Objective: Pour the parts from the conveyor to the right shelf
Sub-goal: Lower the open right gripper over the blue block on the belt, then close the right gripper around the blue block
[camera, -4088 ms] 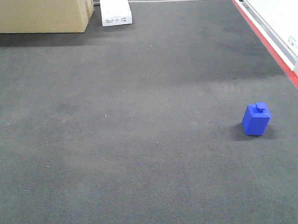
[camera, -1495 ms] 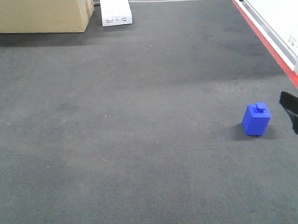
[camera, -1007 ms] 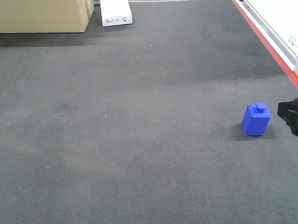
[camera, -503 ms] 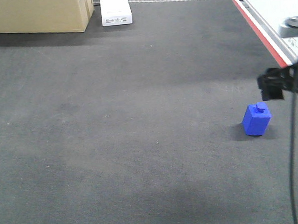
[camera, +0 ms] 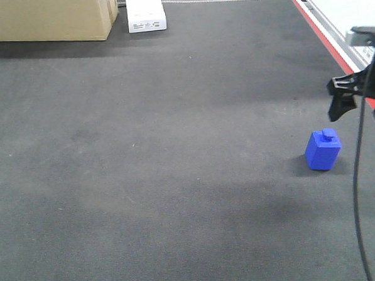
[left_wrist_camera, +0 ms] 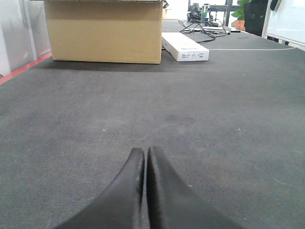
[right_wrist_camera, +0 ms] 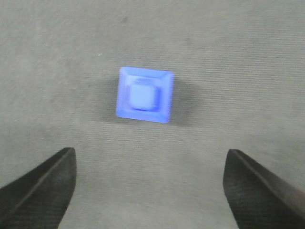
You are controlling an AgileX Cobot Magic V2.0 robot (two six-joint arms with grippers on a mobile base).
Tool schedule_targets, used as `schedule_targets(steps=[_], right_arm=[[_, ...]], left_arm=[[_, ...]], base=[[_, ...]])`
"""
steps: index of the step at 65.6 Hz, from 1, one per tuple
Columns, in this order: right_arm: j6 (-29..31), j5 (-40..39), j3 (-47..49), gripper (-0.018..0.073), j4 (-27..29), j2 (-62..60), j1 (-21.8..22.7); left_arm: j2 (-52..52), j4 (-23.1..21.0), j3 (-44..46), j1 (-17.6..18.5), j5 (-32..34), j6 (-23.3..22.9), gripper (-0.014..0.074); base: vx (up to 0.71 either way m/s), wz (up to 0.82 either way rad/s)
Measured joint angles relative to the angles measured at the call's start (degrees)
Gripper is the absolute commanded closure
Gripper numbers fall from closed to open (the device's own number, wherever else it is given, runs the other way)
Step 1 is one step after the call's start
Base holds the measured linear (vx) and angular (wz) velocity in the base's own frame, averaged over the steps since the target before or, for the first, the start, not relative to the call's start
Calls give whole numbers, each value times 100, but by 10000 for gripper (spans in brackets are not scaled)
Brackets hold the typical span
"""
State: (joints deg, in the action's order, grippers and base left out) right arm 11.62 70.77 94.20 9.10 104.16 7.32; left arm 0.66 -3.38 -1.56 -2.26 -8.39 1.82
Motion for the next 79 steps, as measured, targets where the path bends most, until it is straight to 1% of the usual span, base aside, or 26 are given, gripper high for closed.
schedule_targets(steps=[9,25,33,54,63,79], right_arm=[[123,6,14,-35,133,245,0],[201,-16,38,-35,177,752,0],[217,-6,269,-35,184,1005,-30],[115,-7,1225,-35,-48,1609,-219],[22,-8,1259,-35,-243,1846,-219],[15,-14,1259,-35,-297,2098,-219]], left_arm=[[0,0,0,0,0,0,603],[0,0,0,0,0,0,603],[0,0,0,0,0,0,603],[0,0,0,0,0,0,603],[0,0,0,0,0,0,603],[0,0,0,0,0,0,603]], base=[[0,0],[0,0],[0,0],[0,0],[0,0],[0,0]])
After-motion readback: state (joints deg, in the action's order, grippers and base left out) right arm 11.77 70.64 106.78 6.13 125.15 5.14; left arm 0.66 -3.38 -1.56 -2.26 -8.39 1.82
